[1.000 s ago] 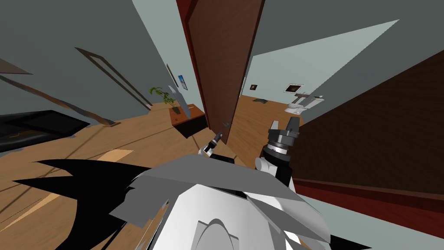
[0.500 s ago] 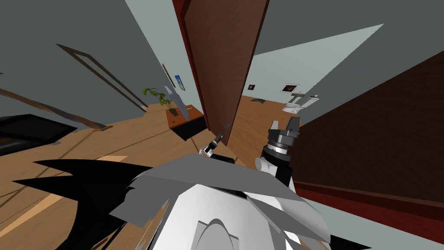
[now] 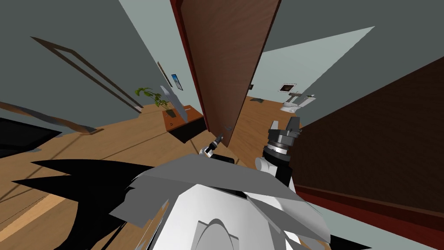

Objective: Push the door open

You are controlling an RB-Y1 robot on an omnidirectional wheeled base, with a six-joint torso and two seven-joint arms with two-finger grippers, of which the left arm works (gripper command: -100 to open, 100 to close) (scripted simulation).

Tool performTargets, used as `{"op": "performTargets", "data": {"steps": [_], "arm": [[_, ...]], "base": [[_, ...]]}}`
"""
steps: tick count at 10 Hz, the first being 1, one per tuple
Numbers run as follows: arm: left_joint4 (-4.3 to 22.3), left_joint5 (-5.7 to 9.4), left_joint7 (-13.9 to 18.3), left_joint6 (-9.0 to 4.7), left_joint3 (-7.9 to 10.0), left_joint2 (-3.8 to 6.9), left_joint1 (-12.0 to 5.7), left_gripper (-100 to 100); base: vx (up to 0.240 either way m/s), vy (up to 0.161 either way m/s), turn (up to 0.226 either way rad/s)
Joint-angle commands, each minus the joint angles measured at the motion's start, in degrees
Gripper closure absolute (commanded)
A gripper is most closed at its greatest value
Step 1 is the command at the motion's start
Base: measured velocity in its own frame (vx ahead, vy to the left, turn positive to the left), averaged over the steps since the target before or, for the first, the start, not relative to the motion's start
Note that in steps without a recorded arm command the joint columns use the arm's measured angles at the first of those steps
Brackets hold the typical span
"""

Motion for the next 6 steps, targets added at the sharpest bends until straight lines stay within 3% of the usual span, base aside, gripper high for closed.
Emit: {"op": "performTargets", "data": {"steps": [1,6], "arm": [[1.61,-0.05,0.28,-0.50,-0.33,-0.11,-0.58,-100],[5.94,-0.24,1.13,-1.45,-1.50,-0.50,-2.18,-100]], "base": [[0.064,0.078,-0.052],[0.072,0.081,-0.055]]}}
